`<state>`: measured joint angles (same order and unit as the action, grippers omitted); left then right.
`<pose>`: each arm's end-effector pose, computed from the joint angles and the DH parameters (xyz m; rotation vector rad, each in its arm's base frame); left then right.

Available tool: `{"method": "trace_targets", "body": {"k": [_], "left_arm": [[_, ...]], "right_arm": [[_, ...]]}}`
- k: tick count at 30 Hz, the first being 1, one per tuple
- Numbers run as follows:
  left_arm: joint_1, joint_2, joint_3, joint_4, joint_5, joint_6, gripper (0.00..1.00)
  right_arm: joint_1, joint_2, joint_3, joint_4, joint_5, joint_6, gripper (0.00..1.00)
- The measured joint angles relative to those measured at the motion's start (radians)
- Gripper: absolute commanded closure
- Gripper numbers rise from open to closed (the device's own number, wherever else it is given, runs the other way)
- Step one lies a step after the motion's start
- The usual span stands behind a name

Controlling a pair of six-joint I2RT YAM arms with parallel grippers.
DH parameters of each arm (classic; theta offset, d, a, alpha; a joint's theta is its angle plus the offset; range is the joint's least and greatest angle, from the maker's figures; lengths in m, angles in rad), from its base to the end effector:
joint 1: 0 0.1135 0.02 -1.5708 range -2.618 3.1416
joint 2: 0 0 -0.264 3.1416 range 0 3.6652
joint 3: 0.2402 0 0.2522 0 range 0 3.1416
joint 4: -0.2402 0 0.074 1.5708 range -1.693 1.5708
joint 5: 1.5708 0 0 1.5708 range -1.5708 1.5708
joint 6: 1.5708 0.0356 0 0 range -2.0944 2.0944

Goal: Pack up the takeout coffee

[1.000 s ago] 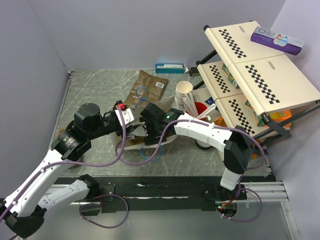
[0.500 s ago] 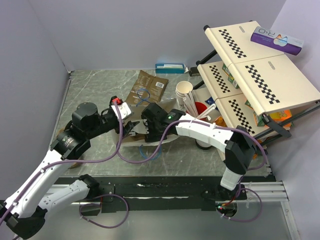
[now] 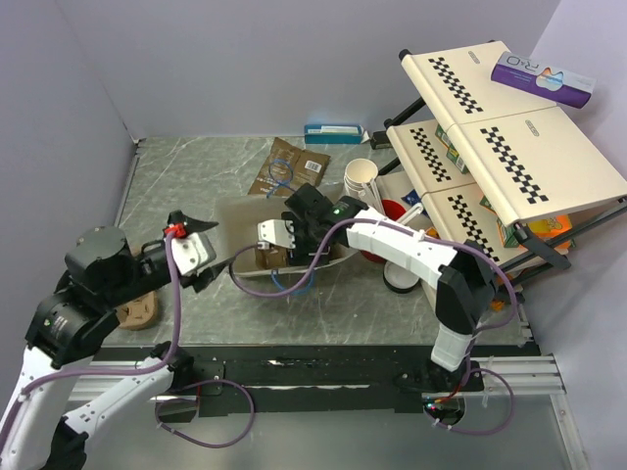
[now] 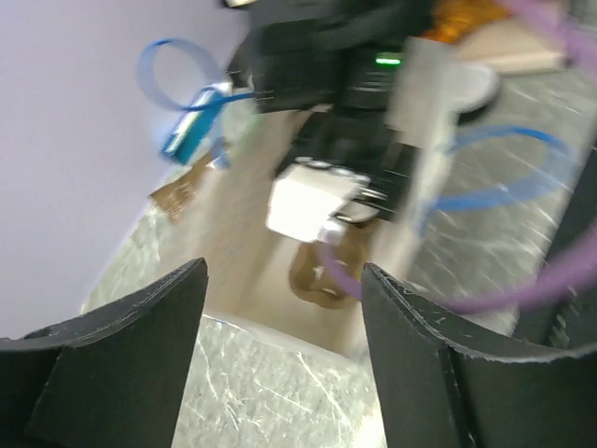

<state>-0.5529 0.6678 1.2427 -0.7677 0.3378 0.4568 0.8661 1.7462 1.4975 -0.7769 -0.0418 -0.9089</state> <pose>0.0715 -0.0580 0.4399 1.0614 1.4126 -0.3673 0.2418 0.2867 0.2776 -2.0223 1.6269 0.0387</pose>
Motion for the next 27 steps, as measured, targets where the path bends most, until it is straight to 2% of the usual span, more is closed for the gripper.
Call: {"method": "trace_targets", "body": {"k": [7,11,14,17,18,19,22,25,27], "left_arm": [[0.000,0.097,0.022,-0.152,0.199,0.100,0.29],[0.000,0.191,-0.004,-0.140,0.230,0.126,0.28],[0.000,0.235,-0.017,-0.128,0.229,0.133,0.31],[0.000,0.246,0.022,-0.124,0.202,0.121,0.19],[0.000,0.240,0.050,-0.101,0.175,0.100,0.11],[0.000,0.229,0.072,-0.075,0.146,0.082,0.10],[0.003,0.166,0.145,0.021,0.019,0.055,0.14],[0.003,0.159,0.311,-0.002,-0.080,0.087,0.16],[0.003,0.160,0.353,-0.034,-0.100,0.108,0.16]], "right_arm": [[-0.011,0.047,0.063,-0.038,-0.022,0.001,1.00],[-0.013,0.074,0.095,-0.053,-0.028,0.004,1.00],[-0.018,0.077,0.102,-0.062,-0.035,0.003,1.00],[-0.031,0.077,0.107,-0.069,-0.052,-0.001,1.00],[-0.035,0.077,0.108,-0.070,-0.059,-0.002,1.00],[-0.039,0.077,0.111,-0.073,-0.066,-0.003,1.00],[-0.047,0.090,0.134,-0.089,-0.082,-0.001,1.00],[-0.051,0.111,0.169,-0.110,-0.092,0.007,1.00],[-0.055,0.116,0.176,-0.115,-0.098,0.011,1.00]]}}
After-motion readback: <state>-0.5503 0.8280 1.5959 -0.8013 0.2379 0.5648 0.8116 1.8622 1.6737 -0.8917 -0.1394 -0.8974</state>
